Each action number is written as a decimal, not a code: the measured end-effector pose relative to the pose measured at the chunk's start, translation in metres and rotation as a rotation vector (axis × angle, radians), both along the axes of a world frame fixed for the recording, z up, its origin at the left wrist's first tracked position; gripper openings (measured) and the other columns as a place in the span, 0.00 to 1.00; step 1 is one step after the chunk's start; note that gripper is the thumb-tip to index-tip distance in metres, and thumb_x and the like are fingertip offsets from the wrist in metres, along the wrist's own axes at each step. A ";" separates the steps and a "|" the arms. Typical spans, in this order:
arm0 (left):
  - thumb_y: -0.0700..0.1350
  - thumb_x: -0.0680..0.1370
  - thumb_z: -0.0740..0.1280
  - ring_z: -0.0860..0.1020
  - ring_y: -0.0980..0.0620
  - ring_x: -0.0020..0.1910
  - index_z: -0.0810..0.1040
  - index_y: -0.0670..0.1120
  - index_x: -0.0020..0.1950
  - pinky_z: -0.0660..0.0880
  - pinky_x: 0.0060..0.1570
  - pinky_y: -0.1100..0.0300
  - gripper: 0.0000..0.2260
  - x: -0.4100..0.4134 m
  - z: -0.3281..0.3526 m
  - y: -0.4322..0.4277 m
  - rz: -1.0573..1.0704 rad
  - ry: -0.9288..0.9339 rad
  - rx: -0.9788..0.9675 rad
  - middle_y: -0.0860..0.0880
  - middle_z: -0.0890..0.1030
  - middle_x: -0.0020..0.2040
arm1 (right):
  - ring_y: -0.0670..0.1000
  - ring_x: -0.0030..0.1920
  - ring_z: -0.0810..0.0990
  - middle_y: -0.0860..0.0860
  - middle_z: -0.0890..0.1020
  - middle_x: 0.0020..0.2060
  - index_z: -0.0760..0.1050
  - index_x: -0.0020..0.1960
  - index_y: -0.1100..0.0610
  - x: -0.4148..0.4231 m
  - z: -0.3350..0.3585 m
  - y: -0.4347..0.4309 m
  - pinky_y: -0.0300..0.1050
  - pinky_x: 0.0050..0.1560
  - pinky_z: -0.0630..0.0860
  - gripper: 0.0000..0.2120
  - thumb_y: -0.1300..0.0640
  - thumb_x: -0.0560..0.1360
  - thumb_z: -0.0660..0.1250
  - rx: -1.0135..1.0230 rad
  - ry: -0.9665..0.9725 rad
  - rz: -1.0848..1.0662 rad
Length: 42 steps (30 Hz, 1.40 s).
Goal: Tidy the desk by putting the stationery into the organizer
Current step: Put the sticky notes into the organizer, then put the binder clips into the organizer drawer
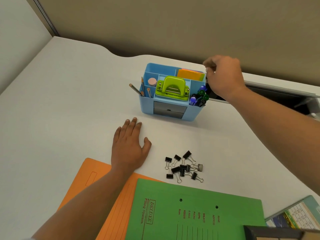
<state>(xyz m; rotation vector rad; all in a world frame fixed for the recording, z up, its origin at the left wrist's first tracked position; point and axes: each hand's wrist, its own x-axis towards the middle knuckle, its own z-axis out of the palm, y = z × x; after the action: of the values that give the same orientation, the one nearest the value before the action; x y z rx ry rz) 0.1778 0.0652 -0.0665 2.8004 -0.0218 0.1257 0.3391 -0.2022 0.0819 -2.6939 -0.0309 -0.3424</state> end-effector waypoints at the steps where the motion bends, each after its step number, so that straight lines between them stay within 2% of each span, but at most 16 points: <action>1: 0.56 0.77 0.55 0.60 0.49 0.77 0.68 0.46 0.74 0.55 0.75 0.49 0.27 0.000 0.000 0.000 -0.001 -0.002 0.001 0.48 0.65 0.76 | 0.51 0.52 0.80 0.52 0.84 0.52 0.80 0.57 0.55 -0.007 -0.002 -0.003 0.41 0.56 0.74 0.11 0.59 0.78 0.62 0.045 -0.015 -0.032; 3: 0.56 0.77 0.56 0.60 0.48 0.76 0.68 0.46 0.73 0.55 0.75 0.49 0.27 0.000 0.000 0.000 -0.001 -0.005 0.001 0.48 0.65 0.76 | 0.49 0.48 0.80 0.51 0.84 0.49 0.81 0.55 0.56 -0.030 -0.008 -0.007 0.37 0.53 0.72 0.10 0.59 0.77 0.63 0.138 -0.041 -0.094; 5: 0.55 0.77 0.57 0.60 0.48 0.76 0.68 0.46 0.73 0.54 0.75 0.49 0.26 -0.001 0.000 0.001 -0.003 -0.004 -0.001 0.48 0.65 0.76 | 0.46 0.45 0.79 0.50 0.83 0.47 0.81 0.54 0.56 -0.062 -0.019 -0.009 0.27 0.47 0.69 0.09 0.59 0.77 0.64 0.241 -0.044 -0.146; 7: 0.56 0.77 0.57 0.59 0.49 0.76 0.67 0.47 0.74 0.54 0.75 0.50 0.26 0.000 0.000 0.002 -0.007 0.005 -0.007 0.49 0.64 0.77 | 0.45 0.45 0.79 0.50 0.83 0.48 0.80 0.55 0.56 -0.100 -0.032 -0.009 0.19 0.42 0.66 0.09 0.59 0.77 0.66 0.334 -0.026 -0.182; 8: 0.56 0.78 0.56 0.59 0.49 0.77 0.67 0.47 0.74 0.54 0.75 0.49 0.26 0.001 0.000 0.002 -0.008 0.010 -0.012 0.49 0.64 0.77 | 0.45 0.45 0.79 0.50 0.83 0.50 0.80 0.55 0.56 -0.121 -0.039 -0.009 0.19 0.41 0.67 0.09 0.59 0.76 0.67 0.379 -0.013 -0.195; 10: 0.56 0.78 0.55 0.59 0.48 0.77 0.66 0.47 0.75 0.54 0.75 0.49 0.26 0.000 0.001 0.003 -0.015 0.020 -0.010 0.49 0.63 0.77 | 0.45 0.48 0.80 0.49 0.82 0.52 0.79 0.56 0.56 -0.167 -0.052 -0.006 0.22 0.43 0.72 0.09 0.59 0.76 0.68 0.459 0.034 -0.213; 13: 0.56 0.79 0.52 0.57 0.47 0.77 0.64 0.46 0.76 0.52 0.76 0.49 0.27 -0.001 0.000 0.004 -0.037 0.055 -0.003 0.48 0.62 0.78 | 0.45 0.54 0.78 0.47 0.80 0.56 0.77 0.58 0.51 -0.234 -0.067 -0.005 0.41 0.54 0.79 0.11 0.59 0.76 0.68 0.478 0.107 -0.222; 16: 0.58 0.81 0.51 0.56 0.44 0.78 0.63 0.44 0.76 0.51 0.76 0.48 0.28 0.001 0.008 0.002 -0.057 0.138 -0.010 0.45 0.60 0.78 | 0.49 0.52 0.78 0.45 0.77 0.61 0.76 0.60 0.51 -0.283 -0.076 -0.008 0.51 0.62 0.75 0.12 0.58 0.77 0.68 0.414 0.152 -0.200; 17: 0.59 0.81 0.51 0.55 0.44 0.78 0.62 0.43 0.76 0.51 0.76 0.48 0.28 -0.001 0.013 0.000 -0.045 0.163 -0.026 0.44 0.59 0.79 | 0.51 0.55 0.78 0.46 0.76 0.63 0.75 0.60 0.50 -0.296 -0.077 -0.008 0.52 0.65 0.73 0.12 0.57 0.77 0.68 0.383 0.171 -0.185; 20: 0.60 0.81 0.54 0.56 0.45 0.77 0.66 0.43 0.74 0.52 0.76 0.47 0.28 -0.031 0.033 -0.011 -0.052 0.102 -0.142 0.44 0.60 0.78 | 0.47 0.69 0.69 0.46 0.72 0.69 0.73 0.63 0.50 -0.330 -0.078 -0.006 0.45 0.71 0.63 0.15 0.55 0.77 0.67 0.289 0.241 -0.132; 23: 0.60 0.80 0.56 0.56 0.46 0.78 0.68 0.44 0.72 0.54 0.75 0.47 0.27 -0.093 0.046 -0.019 -0.178 0.025 -0.205 0.46 0.62 0.78 | 0.39 0.70 0.61 0.42 0.67 0.71 0.72 0.67 0.50 -0.358 -0.082 0.003 0.39 0.70 0.56 0.18 0.52 0.78 0.66 0.195 0.283 -0.083; 27: 0.61 0.79 0.56 0.53 0.49 0.78 0.65 0.47 0.74 0.54 0.75 0.46 0.27 -0.167 0.039 -0.026 -0.269 0.075 -0.157 0.48 0.59 0.79 | 0.45 0.72 0.64 0.45 0.67 0.73 0.73 0.67 0.51 -0.387 -0.093 0.018 0.41 0.71 0.57 0.19 0.52 0.76 0.67 0.141 0.307 -0.048; 30: 0.62 0.79 0.55 0.54 0.49 0.78 0.65 0.47 0.73 0.55 0.75 0.46 0.28 -0.194 0.027 -0.029 -0.290 0.112 -0.130 0.48 0.60 0.78 | 0.48 0.73 0.64 0.46 0.66 0.74 0.72 0.68 0.51 -0.402 -0.100 0.026 0.42 0.72 0.56 0.20 0.51 0.76 0.67 0.095 0.306 -0.033; 36: 0.64 0.78 0.52 0.54 0.50 0.78 0.63 0.48 0.75 0.49 0.76 0.51 0.30 -0.206 0.016 -0.024 -0.357 0.168 -0.059 0.49 0.57 0.79 | 0.46 0.75 0.60 0.45 0.65 0.74 0.69 0.70 0.50 -0.422 -0.107 0.029 0.48 0.76 0.57 0.22 0.49 0.77 0.65 0.023 0.341 -0.043; 38: 0.65 0.77 0.52 0.54 0.49 0.78 0.62 0.47 0.75 0.49 0.76 0.51 0.32 -0.208 0.017 -0.022 -0.382 0.185 -0.039 0.49 0.56 0.79 | 0.45 0.74 0.60 0.44 0.66 0.73 0.71 0.69 0.50 -0.426 -0.106 0.025 0.44 0.75 0.55 0.20 0.49 0.77 0.65 0.044 0.338 -0.049; 42: 0.65 0.76 0.51 0.56 0.48 0.78 0.62 0.47 0.76 0.49 0.75 0.53 0.34 -0.211 0.025 -0.027 -0.366 0.193 -0.062 0.49 0.57 0.79 | 0.39 0.69 0.62 0.42 0.70 0.70 0.74 0.65 0.49 -0.429 -0.097 0.012 0.43 0.73 0.60 0.17 0.52 0.76 0.68 0.168 0.275 -0.096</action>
<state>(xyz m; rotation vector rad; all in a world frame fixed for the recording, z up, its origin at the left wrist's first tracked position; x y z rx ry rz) -0.0327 0.0381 -0.0411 2.6811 -0.4707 -0.2276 -0.0900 -0.1901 -0.0154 -2.5556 0.1995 0.0009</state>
